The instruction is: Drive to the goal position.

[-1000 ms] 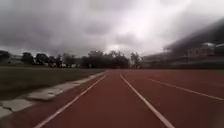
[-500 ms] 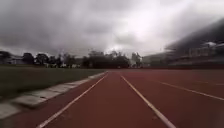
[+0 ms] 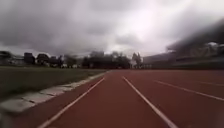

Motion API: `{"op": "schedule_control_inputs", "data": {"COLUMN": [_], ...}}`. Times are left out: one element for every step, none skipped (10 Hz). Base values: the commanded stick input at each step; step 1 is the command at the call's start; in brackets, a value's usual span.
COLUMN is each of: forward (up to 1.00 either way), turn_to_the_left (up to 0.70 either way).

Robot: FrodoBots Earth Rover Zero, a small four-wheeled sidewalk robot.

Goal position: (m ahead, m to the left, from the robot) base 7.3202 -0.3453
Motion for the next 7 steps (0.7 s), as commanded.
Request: {"op": "schedule_control_inputs", "data": {"forward": [0.7, 0.7, 0.7, 0.7, 0.7, 0.7, 0.7], "turn_to_the_left": [0.0, 0.0, 0.0, 0.0, 0.0, 0.0, 0.0]}}
